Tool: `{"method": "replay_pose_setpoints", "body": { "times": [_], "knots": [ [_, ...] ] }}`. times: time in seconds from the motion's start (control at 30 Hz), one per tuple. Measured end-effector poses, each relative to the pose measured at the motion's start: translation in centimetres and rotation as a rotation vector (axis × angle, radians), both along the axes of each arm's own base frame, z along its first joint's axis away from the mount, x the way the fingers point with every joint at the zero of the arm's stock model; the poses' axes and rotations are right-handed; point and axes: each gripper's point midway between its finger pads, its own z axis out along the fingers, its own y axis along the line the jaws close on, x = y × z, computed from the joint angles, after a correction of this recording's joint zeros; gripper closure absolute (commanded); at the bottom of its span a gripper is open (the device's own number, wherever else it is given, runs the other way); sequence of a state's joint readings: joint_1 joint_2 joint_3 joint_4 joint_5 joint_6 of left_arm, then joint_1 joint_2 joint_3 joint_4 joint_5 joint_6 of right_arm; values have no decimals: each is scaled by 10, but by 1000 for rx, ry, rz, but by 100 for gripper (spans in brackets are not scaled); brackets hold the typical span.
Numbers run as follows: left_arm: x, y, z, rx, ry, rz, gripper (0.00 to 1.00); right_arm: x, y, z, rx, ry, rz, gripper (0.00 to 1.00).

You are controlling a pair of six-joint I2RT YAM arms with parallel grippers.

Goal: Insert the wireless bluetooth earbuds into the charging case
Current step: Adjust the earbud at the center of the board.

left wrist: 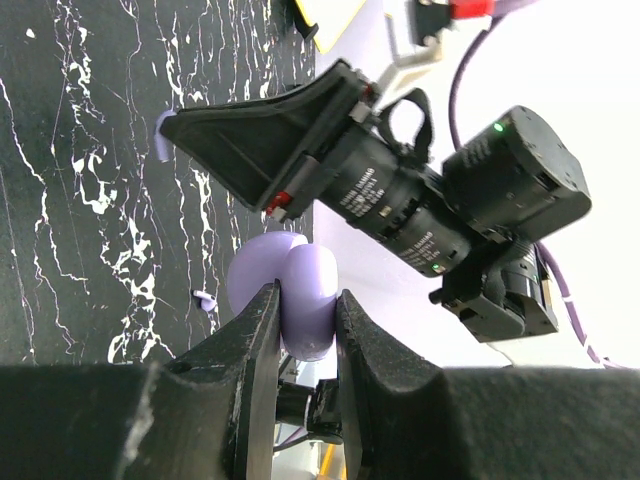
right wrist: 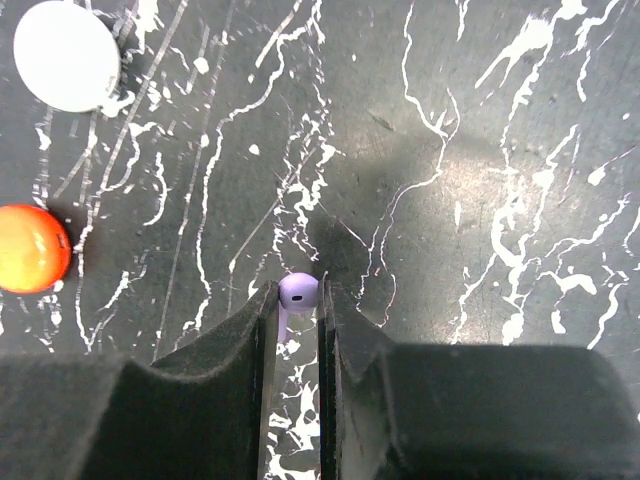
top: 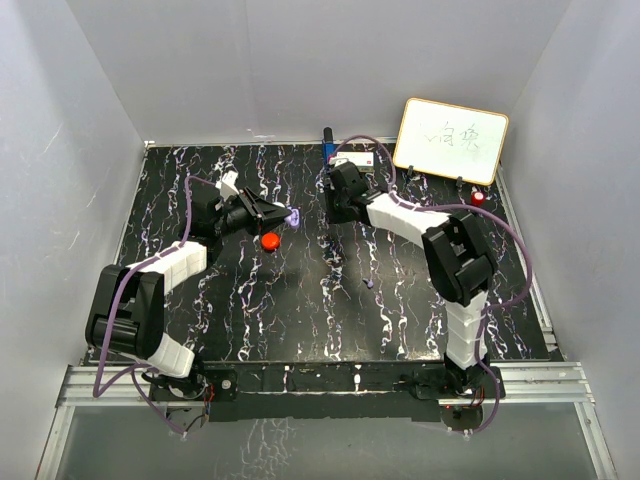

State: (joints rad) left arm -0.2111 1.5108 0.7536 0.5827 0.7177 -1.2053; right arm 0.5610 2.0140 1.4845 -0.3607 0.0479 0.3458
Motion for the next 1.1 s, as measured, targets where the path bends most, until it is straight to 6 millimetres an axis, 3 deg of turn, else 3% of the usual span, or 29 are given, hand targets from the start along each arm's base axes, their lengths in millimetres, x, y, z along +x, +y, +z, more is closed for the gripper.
{"method": "replay_pose_setpoints", "body": {
  "times": [0.2, 0.37, 0.6, 1.1],
  "knots": [
    [0, 0, -2, 1, 3, 0, 100, 2, 1, 26, 72, -120, 6, 100],
    [0, 0, -3, 2, 6, 0, 100, -10, -2, 31, 120, -179, 26, 100],
    [0, 0, -3, 2, 7, 0, 100, -11, 4, 34, 145, -189, 55, 100],
    [1, 0, -8, 5, 19, -1, 100, -43, -21, -8, 35, -36, 33, 100]
  ]
}}
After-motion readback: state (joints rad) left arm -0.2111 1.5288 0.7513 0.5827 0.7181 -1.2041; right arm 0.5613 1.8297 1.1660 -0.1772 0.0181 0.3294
